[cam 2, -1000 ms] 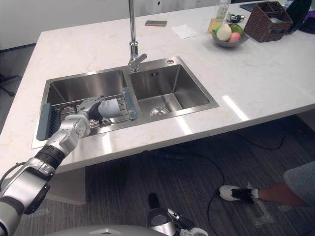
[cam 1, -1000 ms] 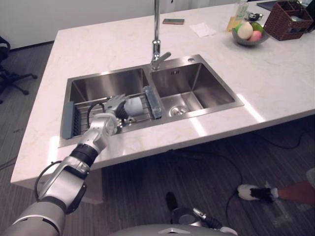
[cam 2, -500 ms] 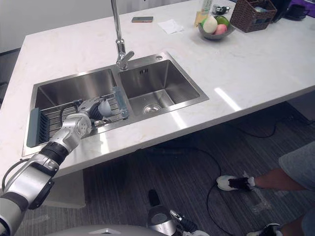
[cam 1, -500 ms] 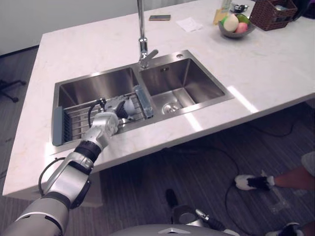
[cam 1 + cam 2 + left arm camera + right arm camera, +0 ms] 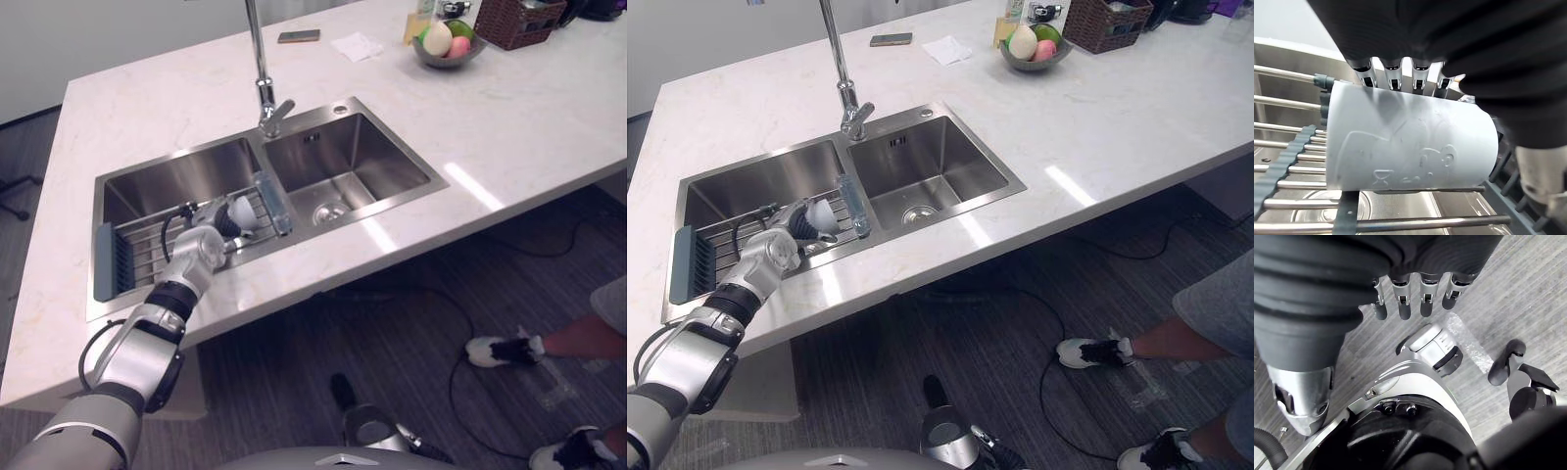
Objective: Walk over to the sink, pick up the cup, carry it to the dishwasher, place the cup inside the dishwasher, then close the dishwasher door
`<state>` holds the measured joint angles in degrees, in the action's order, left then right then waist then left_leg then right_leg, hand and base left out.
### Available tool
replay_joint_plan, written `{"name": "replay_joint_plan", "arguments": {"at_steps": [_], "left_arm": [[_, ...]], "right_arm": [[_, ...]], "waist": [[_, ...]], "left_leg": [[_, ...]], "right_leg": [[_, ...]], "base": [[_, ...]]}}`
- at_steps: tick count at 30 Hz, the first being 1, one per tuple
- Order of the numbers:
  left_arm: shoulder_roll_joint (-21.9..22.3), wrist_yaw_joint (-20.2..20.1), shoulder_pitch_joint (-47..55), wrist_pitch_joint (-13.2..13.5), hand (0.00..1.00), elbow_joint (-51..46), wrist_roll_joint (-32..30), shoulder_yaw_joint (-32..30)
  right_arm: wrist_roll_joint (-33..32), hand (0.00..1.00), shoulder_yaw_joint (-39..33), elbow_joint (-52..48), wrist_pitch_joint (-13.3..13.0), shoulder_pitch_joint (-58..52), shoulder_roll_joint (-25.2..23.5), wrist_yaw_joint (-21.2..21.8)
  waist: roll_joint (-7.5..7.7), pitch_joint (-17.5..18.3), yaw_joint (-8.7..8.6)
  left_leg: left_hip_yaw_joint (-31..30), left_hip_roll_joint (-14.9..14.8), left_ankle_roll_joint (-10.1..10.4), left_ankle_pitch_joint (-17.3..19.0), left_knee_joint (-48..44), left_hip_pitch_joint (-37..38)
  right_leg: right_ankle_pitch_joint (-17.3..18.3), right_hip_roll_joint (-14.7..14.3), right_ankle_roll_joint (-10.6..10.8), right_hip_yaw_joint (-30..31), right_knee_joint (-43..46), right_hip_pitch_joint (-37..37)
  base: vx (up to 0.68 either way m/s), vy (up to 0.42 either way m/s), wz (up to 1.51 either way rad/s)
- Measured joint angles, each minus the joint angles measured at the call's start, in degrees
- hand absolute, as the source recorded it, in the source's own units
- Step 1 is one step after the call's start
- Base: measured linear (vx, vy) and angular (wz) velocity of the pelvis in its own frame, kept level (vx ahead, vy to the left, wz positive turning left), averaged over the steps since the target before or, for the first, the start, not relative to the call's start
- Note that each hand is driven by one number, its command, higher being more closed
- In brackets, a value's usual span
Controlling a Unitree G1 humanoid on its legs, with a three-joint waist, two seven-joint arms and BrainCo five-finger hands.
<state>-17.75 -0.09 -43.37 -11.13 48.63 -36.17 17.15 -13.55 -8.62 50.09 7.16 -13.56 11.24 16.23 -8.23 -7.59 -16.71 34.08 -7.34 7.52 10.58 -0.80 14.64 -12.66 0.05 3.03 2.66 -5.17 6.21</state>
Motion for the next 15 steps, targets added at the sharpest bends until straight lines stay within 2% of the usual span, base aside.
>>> {"name": "replay_joint_plan", "arguments": {"at_steps": [7, 15], "left_arm": [[0.05, -1.14, -0.68, -0.26, 0.0, 1.53, -0.03, -1.5], [0.07, -3.04, -1.01, -1.21, 0.0, 1.95, -1.44, -1.56]], "right_arm": [[0.0, 0.0, -0.09, -1.81, -0.11, -0.96, 0.22, -0.01], [0.33, 0.0, -0.1, -1.92, -0.08, -0.97, 0.31, -0.02]], "waist": [[-0.77, -0.4, -0.09], [-0.87, -0.46, -0.59]], "left_leg": [[-0.39, -0.06, 0.01, -0.01, 0.0, -0.36], [-0.66, -0.14, 0.04, -0.04, 0.02, -0.47]], "right_leg": [[0.02, 0.01, -0.01, -0.07, 0.01, 0.15], [0.1, 0.0, -0.05, -0.15, 0.01, 0.13]], "base": [[-0.03, -0.039, 0.03], [-0.02, -0.03, 0.01]]}}
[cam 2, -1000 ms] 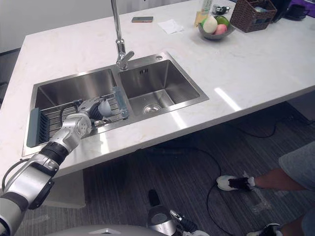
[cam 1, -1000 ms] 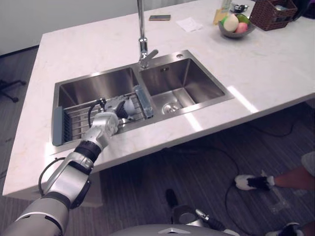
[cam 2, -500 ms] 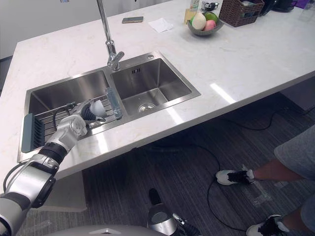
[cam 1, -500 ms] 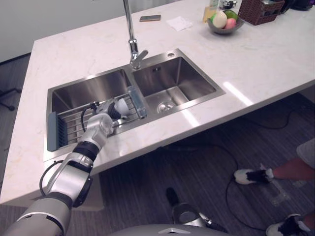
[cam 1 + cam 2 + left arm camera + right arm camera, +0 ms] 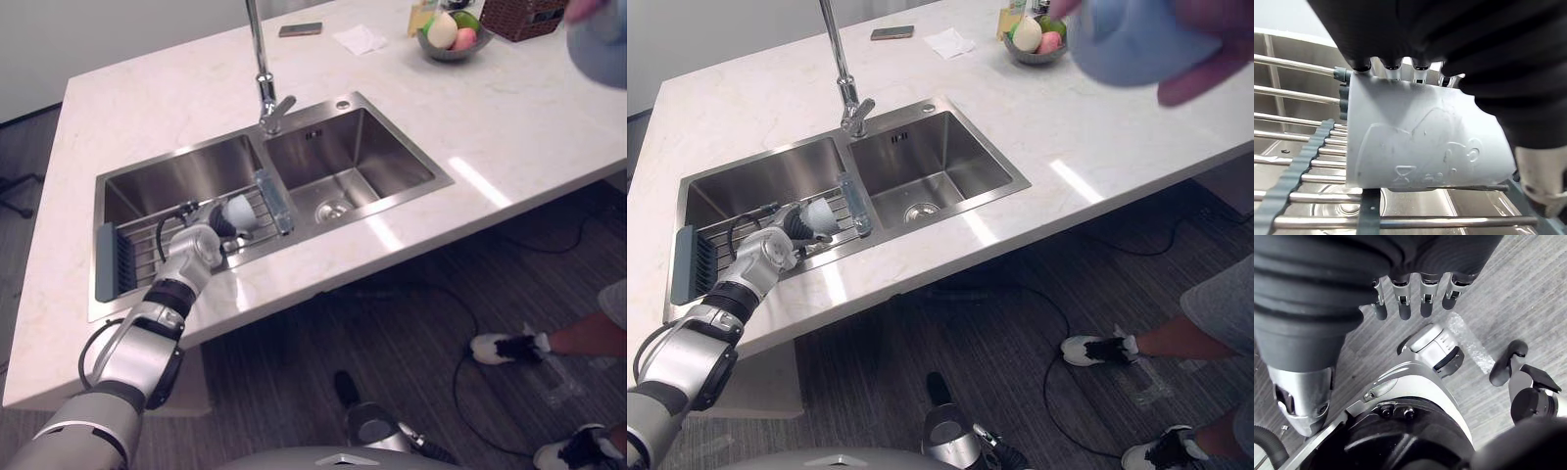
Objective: Walk over to the sink, pick up the cup, carry it to the dishwasher, place the cup inside the dishwasher, then close the dishwasher door
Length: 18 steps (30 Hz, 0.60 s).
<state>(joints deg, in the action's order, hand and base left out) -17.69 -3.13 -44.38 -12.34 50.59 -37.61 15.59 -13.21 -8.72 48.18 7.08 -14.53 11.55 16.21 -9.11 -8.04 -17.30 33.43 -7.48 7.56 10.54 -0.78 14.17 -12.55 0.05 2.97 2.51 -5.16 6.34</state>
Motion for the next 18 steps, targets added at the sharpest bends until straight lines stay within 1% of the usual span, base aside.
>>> {"name": "replay_joint_plan", "arguments": {"at_steps": [15, 18], "left_arm": [[0.79, -0.27, -0.81, -1.06, 0.0, 2.56, -5.34, -0.39], [0.78, -0.2, -0.82, -1.4, 0.0, 3.0, -5.53, -0.49]], "right_arm": [[0.11, 0.0, 0.45, -0.22, 0.52, 0.02, 0.38, -0.07], [0.11, 0.0, 0.79, -0.22, 0.55, 0.05, 0.66, -0.08]], "waist": [[-0.15, -0.12, -0.64], [-0.33, -0.27, -0.88]], "left_leg": [[-0.21, -0.43, 0.25, 0.16, -0.02, -0.17], [-0.19, -0.5, 0.33, 0.21, -0.04, -0.16]], "right_leg": [[0.32, -0.37, 0.0, -0.03, -0.01, 0.0], [0.36, -0.47, 0.02, -0.02, -0.01, 0.0]], "base": [[0.0, 0.0, 0.0], [0.0, 0.0, 0.0]]}}
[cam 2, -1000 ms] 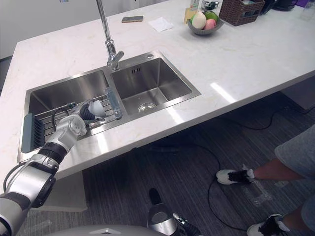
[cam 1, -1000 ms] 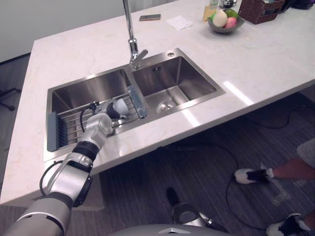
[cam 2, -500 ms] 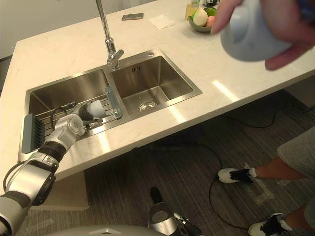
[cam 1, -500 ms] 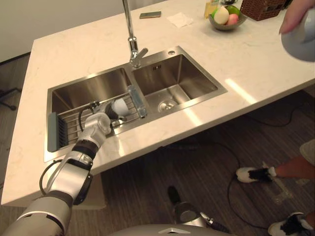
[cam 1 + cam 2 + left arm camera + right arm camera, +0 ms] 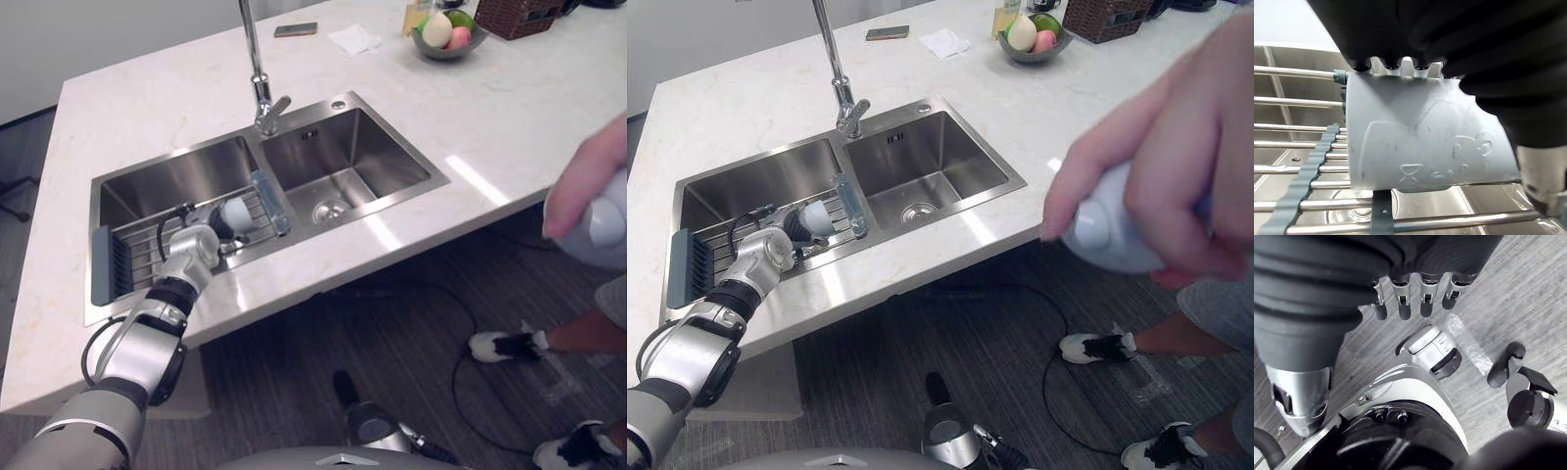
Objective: Walk over to the sink, pick up the cup, carry it to the dishwasher, place the cup inside the dishwasher, then close the dishwasher door
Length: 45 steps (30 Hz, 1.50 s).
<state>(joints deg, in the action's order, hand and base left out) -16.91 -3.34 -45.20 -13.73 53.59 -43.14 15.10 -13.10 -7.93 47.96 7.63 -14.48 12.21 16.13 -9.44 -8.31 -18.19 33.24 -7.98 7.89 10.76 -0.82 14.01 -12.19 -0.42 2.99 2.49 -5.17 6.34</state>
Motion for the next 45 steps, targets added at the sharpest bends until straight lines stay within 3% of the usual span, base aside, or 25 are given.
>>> {"name": "replay_joint_plan", "arguments": {"at_steps": [6, 13, 20, 21, 30, 35, 45], "left_arm": [[-0.04, 0.03, -0.27, -2.48, 0.0, 1.62, -0.96, -0.63], [-0.02, -0.95, 0.34, -2.59, 0.0, 2.57, -0.92, -1.24], [-0.76, -4.46, 0.38, -2.35, 0.0, 2.94, -0.93, -1.38], [-1.03, -4.88, 0.38, -2.21, 1.0, 3.26, -0.93, -1.35], [-3.28, -8.79, 0.11, -0.24, 1.0, 3.32, -0.99, -0.08], [-3.54, -8.33, -0.06, 1.39, 1.0, 3.32, -0.93, 0.83], [-3.24, 2.96, 2.15, 7.88, 1.0, 3.48, 1.3, 1.61]], "right_arm": [[0.0, 0.0, 0.52, 0.0, 0.05, 0.18, 0.5, -0.02], [0.03, 0.0, 0.52, 0.17, 0.23, 0.18, 0.88, -0.05], [1.57, 0.0, 1.13, 0.18, 1.67, 0.17, 1.28, -0.03], [2.25, 0.0, 1.34, 0.19, 1.92, 0.17, 1.28, -0.03], [2.29, 0.0, 2.43, 0.22, 2.78, -0.03, 1.49, 0.02], [2.3, 0.0, 2.45, 0.27, 2.76, -0.06, 1.51, 0.02], [2.23, 0.0, 2.75, 0.33, 2.21, -0.05, 1.58, 0.01]], "waist": [[-0.41, -0.4, -0.69], [-0.38, -0.69, -0.85], [-0.5, -0.65, -1.1], [-0.53, -0.67, -1.2], [-0.85, -0.84, -2.05], [-0.83, -0.86, -2.01], [-0.77, -1.13, -1.89]], "left_leg": [[0.0, -0.07, 0.01, 0.01, -0.02, 0.01], [-0.09, -0.2, 0.02, 0.02, -0.26, 0.1], [-0.16, -0.48, 0.28, 0.21, -0.99, 0.09], [-0.16, -0.54, 0.31, 0.23, -1.01, 0.08], [-0.17, -0.71, 0.42, 0.31, -1.02, -0.17], [-0.22, -0.69, 0.43, 0.33, -1.01, -0.19], [-0.52, -0.69, 0.41, 0.32, -1.09, -0.43]], "right_leg": [[0.12, -0.04, 0.08, 0.0, 0.0, -0.04], [0.24, -0.07, 0.24, -0.03, 0.0, -0.26], [0.29, -0.19, 0.38, -0.01, 0.0, -0.49], [0.27, -0.24, 0.36, -0.01, 0.0, -0.49], [0.3, -0.47, 0.37, 0.0, 0.0, -0.29], [0.32, -0.44, 0.39, -0.02, 0.0, -0.29], [0.38, -0.33, 0.47, -0.26, 0.0, -0.24]], "base": [[0.0, 0.0, 0.0], [0.0, 0.0, 0.0], [0.0, 0.0, 0.0], [0.0, 0.0, 0.0], [0.0, 0.0, 0.0], [0.0, 0.0, 0.0], [0.0, 0.0, 0.0]]}}
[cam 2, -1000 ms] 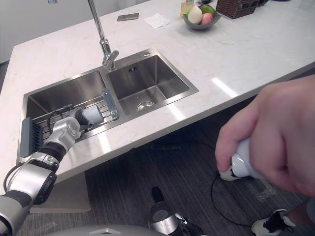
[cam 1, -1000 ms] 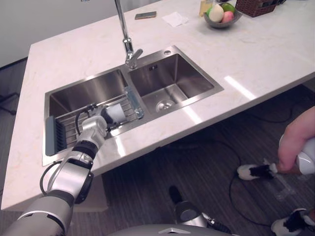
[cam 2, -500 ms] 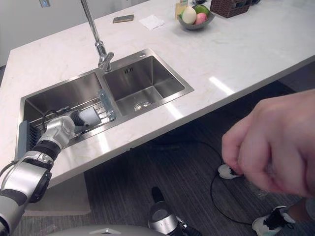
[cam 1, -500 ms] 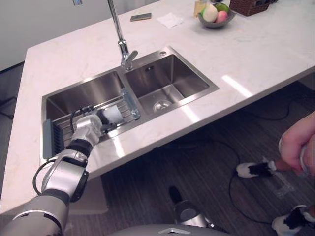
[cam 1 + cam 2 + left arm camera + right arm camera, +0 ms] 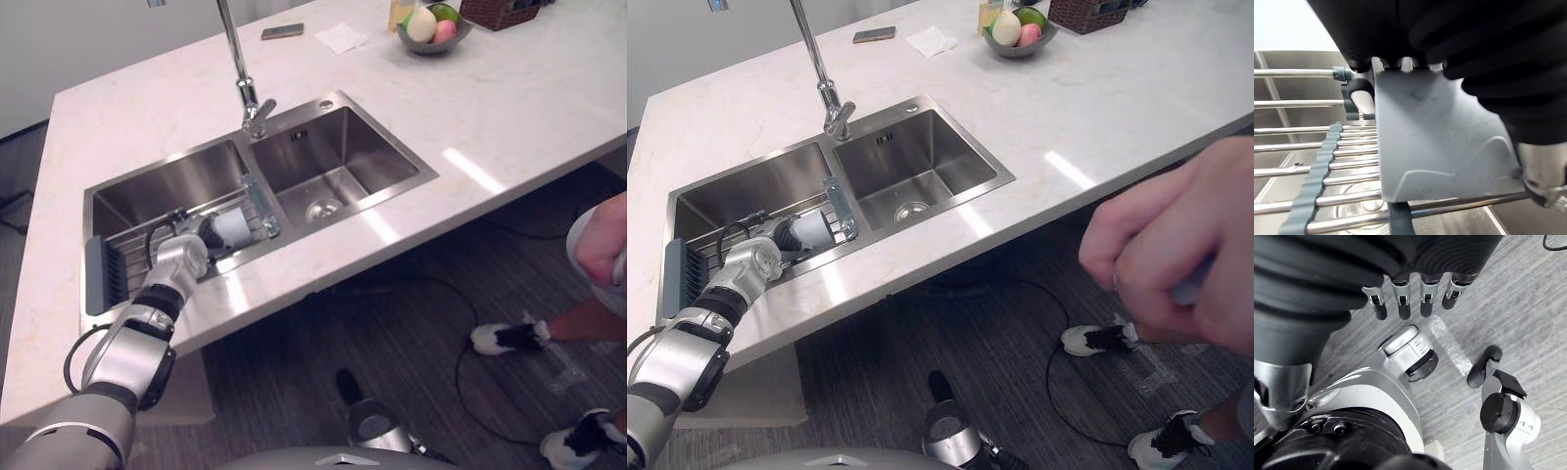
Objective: Walk over to the sink, pick up the cup, carry it to the dishwasher, place the cup inside the dishwasher, then close the dishwasher door
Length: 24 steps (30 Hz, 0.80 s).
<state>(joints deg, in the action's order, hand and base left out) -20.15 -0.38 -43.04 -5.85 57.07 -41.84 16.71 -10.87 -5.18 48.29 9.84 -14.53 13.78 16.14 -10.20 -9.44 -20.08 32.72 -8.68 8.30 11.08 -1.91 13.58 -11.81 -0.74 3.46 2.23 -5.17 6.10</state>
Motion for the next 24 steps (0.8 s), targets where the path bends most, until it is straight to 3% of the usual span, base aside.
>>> {"name": "replay_joint_plan", "arguments": {"at_steps": [11, 16, 24], "left_arm": [[-0.19, 2.79, -0.21, 4.47, 1.0, -0.36, 2.13, 1.42], [-0.14, 4.56, 0.1, 5.6, 1.0, -1.17, 6.85, 1.17], [0.51, 8.64, 2.01, 7.31, 1.0, -4.17, 11.48, -3.38]], "right_arm": [[-0.48, 0.0, 0.12, 2.14, -2.17, 0.17, -0.01, 0.07], [-0.62, 0.0, 0.14, 2.31, -2.26, 0.16, 0.0, 0.12], [-1.13, 0.0, 0.42, 3.48, -2.94, 0.19, -0.21, 0.07]], "waist": [[-0.13, 0.06, 0.34], [-0.06, 0.01, 1.0], [0.2, -0.1, 1.75]], "left_leg": [[-1.25, -0.01, -0.16, -0.1, -0.03, -0.58], [-1.43, -0.02, -0.21, -0.14, -0.03, -0.58], [-1.81, -0.01, -0.34, -0.25, -0.01, -0.54]], "right_leg": [[0.18, 0.39, -0.17, -1.15, 0.0, -0.06], [0.18, 0.43, -0.17, -1.33, 0.0, -0.14], [0.05, 0.55, -0.38, -1.75, 0.0, -0.32]], "base": [[-0.03, -0.03, 0.05], [-0.04, -0.042, 0.02], [-0.03, -0.037, 0.02]]}}
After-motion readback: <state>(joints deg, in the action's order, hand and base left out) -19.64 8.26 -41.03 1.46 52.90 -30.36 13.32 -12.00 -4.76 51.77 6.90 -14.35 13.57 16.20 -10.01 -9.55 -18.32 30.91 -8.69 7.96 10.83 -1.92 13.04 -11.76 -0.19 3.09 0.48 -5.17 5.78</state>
